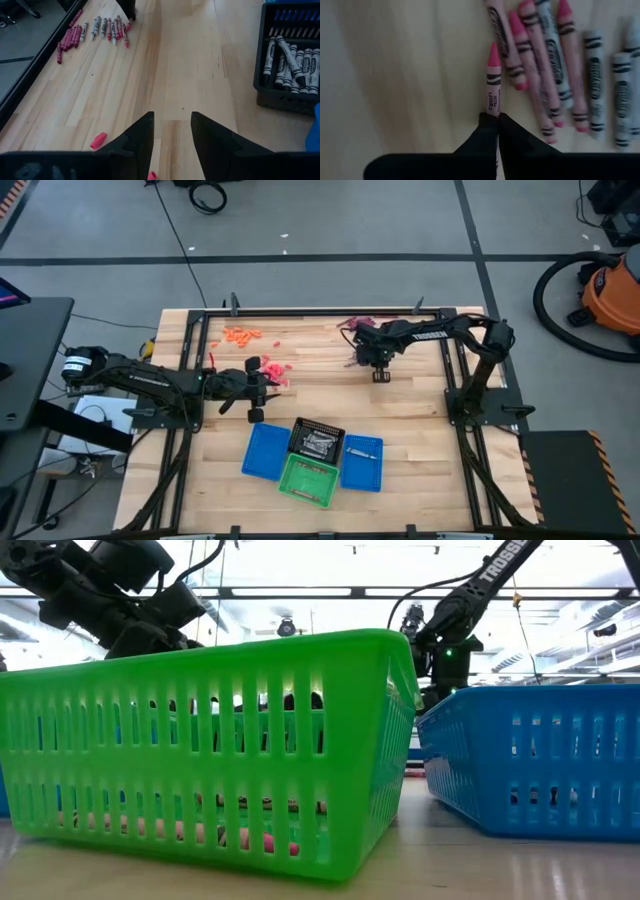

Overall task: Sort crayons
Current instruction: Put the pink crayon into the green bin

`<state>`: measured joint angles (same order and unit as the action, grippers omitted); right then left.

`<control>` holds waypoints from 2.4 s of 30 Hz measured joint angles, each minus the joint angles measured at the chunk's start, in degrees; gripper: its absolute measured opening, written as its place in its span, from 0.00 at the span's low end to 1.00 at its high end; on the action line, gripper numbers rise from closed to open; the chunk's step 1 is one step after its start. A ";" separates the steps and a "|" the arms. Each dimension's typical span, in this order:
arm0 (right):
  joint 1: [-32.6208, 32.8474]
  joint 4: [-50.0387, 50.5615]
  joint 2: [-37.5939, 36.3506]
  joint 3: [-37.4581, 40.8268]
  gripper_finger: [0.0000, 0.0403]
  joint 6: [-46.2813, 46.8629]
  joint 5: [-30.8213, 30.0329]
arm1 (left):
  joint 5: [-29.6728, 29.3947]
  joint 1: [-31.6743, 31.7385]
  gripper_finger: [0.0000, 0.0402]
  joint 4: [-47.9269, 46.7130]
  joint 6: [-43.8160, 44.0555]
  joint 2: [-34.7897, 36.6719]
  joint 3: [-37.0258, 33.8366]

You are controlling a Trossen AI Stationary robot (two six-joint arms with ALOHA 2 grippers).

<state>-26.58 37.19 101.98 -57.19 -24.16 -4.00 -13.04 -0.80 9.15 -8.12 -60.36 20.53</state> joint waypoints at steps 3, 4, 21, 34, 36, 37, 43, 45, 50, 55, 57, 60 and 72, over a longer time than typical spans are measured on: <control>0.34 2.79 0.36 -2.74 0.02 2.20 1.35 | 0.00 0.00 0.35 0.01 -0.02 0.00 0.00; 0.54 3.63 0.54 -3.61 0.02 2.81 1.71 | 0.00 0.00 0.35 0.02 -0.02 0.00 0.00; 9.61 6.09 0.23 -14.91 0.03 12.34 12.67 | 0.00 0.00 0.35 -0.02 -0.06 0.00 0.00; 20.03 -5.25 0.17 -15.12 0.03 26.58 23.14 | 0.00 0.00 0.35 0.00 -0.02 0.00 0.00; 21.48 -6.05 0.15 -15.12 0.03 27.70 23.18 | 0.00 0.00 0.35 0.00 -0.02 0.00 0.00; 22.10 -6.46 0.15 -15.12 0.03 28.36 23.19 | 0.00 0.00 0.35 0.00 -0.02 0.00 0.00; 25.44 -11.08 0.12 -15.12 0.03 32.76 24.58 | 0.00 0.00 0.35 0.00 0.02 0.00 0.00; 26.64 -14.08 0.12 -15.12 0.03 34.42 26.44 | 0.00 0.00 0.35 0.00 0.02 0.00 0.00; 29.58 -21.88 0.12 -15.14 0.03 38.28 30.14 | 0.00 -0.02 0.35 0.00 0.13 0.00 0.00; 32.36 -26.21 0.10 -15.14 0.03 41.73 30.62 | 0.02 -0.02 0.35 0.00 1.33 0.00 0.00; 33.55 -26.91 0.10 -15.14 0.03 43.01 29.83 | 0.01 -0.02 0.35 0.00 1.56 0.00 0.00; 35.37 -28.20 0.10 -15.14 0.03 45.19 28.02 | 0.01 -0.02 0.35 0.01 2.56 0.00 0.00; 41.58 -34.04 6.02 -15.16 0.03 52.65 21.72 | 0.02 -0.02 0.35 0.21 4.07 0.02 0.02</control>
<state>14.99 3.14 108.00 -72.36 28.49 17.71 -13.02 -0.82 9.36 -4.05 -60.34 20.56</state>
